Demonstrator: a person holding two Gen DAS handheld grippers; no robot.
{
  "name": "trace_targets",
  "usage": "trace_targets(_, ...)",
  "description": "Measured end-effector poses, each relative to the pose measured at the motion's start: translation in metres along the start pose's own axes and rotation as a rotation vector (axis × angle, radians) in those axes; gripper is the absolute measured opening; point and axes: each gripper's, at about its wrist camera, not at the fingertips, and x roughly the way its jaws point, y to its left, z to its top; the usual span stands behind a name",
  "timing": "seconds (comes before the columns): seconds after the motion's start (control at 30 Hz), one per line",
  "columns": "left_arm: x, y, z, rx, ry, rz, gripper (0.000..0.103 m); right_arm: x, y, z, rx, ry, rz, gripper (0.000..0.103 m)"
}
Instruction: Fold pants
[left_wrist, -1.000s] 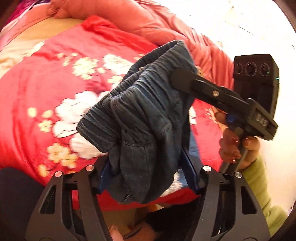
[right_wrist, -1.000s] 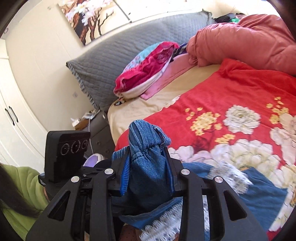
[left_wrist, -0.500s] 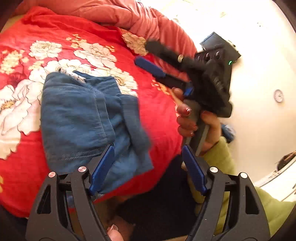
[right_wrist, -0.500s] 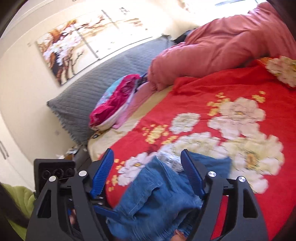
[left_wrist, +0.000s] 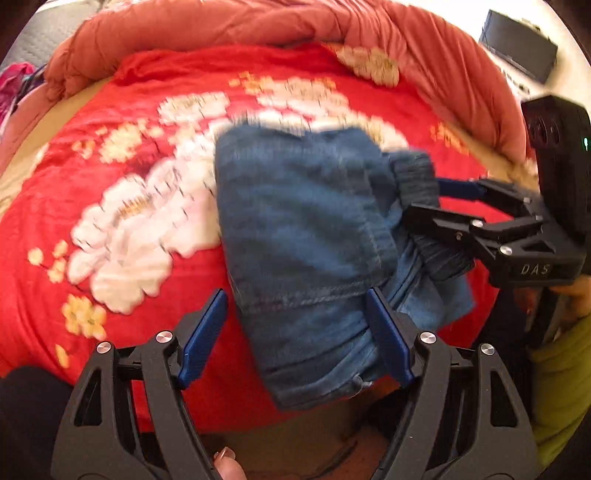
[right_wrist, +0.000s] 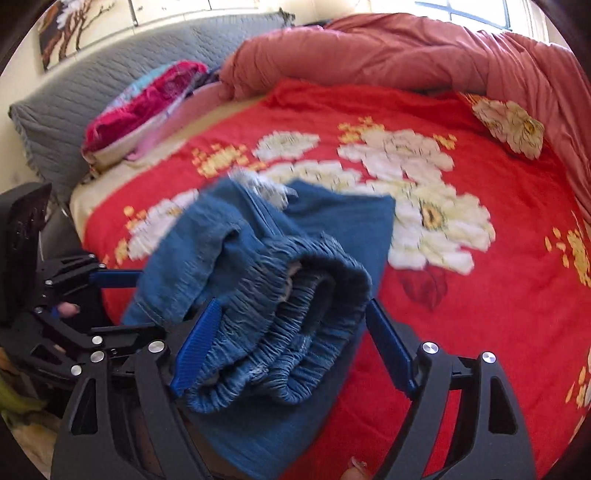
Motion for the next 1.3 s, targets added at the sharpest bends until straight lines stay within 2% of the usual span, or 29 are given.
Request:
trace_targets(0.1,0.004,0.004,-0.007,-0.009,0.002,-0.01,0.069,0.009,-0.003,-0.007,0.038,0.023,0.013,0.082)
trace_targets(0.17,-0.001,0.007,-0.005,-0.019,-0.01,-0.023,0.069,0.002,-0.001,-0.004,0.035,0.004,0.024,0.082)
trace_targets(0.3,-0.02,0.006,-0.004,-0.009,-0.052,-0.038,0.069,-0.03,-0.001,0.016,0.029,-0.11,0.059,0.083)
trace_targets(0.37,-0.03,0.0,-0.006,0.003,-0.072,-0.037,0.069,-0.036,-0.002,0.032,0.035,-0.126,0.08,0.083)
trace_targets(0.43,-0.037,-0.005,-0.005,0.017,-0.088,-0.057,0.068,-0.029,0.0,0.051,0.006,-0.104,0.079,0.083)
trace_targets(0.5,-0.04,-0.01,-0.004,0.029,-0.095,-0.08,0.059,-0.016,0.003,0.066,-0.025,-0.063,0.096,0.079)
trace_targets(0.57,-0.039,-0.015,-0.003,0.044,-0.085,-0.102,0.054,0.007,0.005,0.081,-0.043,0.012,0.132,0.069)
trace_targets(0.63,-0.033,-0.017,-0.005,0.047,-0.06,-0.108,0.05,0.026,0.01,0.087,-0.066,0.086,0.127,0.067)
trace_targets(0.73,-0.024,-0.016,-0.008,0.045,-0.032,-0.104,0.05,0.055,0.015,0.09,-0.104,0.176,0.106,0.061)
trace_targets(0.8,-0.02,-0.014,-0.009,0.041,-0.023,-0.103,0.05,0.068,0.018,0.089,-0.124,0.22,0.094,0.043)
trace_targets(0.83,-0.019,-0.013,-0.009,0.039,-0.021,-0.103,0.05,0.075,0.022,0.087,-0.145,0.243,0.095,0.014)
trace_targets(0.87,-0.018,-0.012,-0.01,0.037,-0.019,-0.103,0.05,0.078,0.025,0.085,-0.163,0.246,0.079,0.007)
trace_targets(1.0,-0.016,-0.009,-0.012,0.029,-0.013,-0.101,0.05,0.078,0.039,0.089,-0.191,0.194,-0.031,0.007)
trace_targets(1.13,-0.017,-0.009,-0.012,0.029,-0.009,-0.091,0.05,0.094,0.034,0.086,-0.188,0.208,-0.063,0.007)
trace_targets(1.2,-0.015,-0.008,-0.012,0.025,-0.005,-0.092,0.05,0.095,0.027,0.086,-0.148,0.202,-0.047,0.012)
trace_targets(1.27,-0.016,-0.008,-0.013,0.027,-0.002,-0.095,0.05,0.083,0.021,0.088,-0.089,0.177,-0.026,0.03)
trace_targets(1.3,-0.018,-0.009,-0.013,0.029,-0.005,-0.101,0.05,0.074,0.017,0.089,-0.054,0.152,-0.01,0.035)
